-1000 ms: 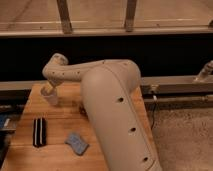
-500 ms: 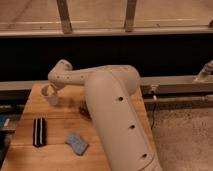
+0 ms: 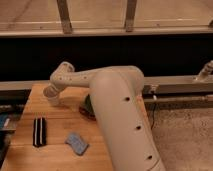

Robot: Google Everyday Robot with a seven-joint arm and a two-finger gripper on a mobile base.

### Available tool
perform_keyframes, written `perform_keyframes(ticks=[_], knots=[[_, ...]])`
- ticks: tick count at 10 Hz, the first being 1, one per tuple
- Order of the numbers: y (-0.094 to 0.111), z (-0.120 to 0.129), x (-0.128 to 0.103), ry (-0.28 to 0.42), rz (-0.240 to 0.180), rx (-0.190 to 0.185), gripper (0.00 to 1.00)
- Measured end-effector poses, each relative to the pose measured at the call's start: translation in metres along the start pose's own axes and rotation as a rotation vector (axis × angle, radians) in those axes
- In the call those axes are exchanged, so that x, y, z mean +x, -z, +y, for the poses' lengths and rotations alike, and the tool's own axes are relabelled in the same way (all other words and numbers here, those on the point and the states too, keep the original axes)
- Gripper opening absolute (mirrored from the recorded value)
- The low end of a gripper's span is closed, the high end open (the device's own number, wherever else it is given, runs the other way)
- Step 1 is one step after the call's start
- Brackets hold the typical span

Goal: Pick up the ceramic cup

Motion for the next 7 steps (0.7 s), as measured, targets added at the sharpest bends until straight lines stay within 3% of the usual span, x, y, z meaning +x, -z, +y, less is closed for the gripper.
perform_keyframes(ticks=[3, 5, 7], knots=[[0.018, 0.002, -0.008, -0.016, -0.043, -0.007, 0.00], [0.043, 0.001, -0.023, -0.010, -0.079, 0.023, 0.00], [0.088, -0.003, -0.046, 0.013, -0.115, 0.098, 0.00]])
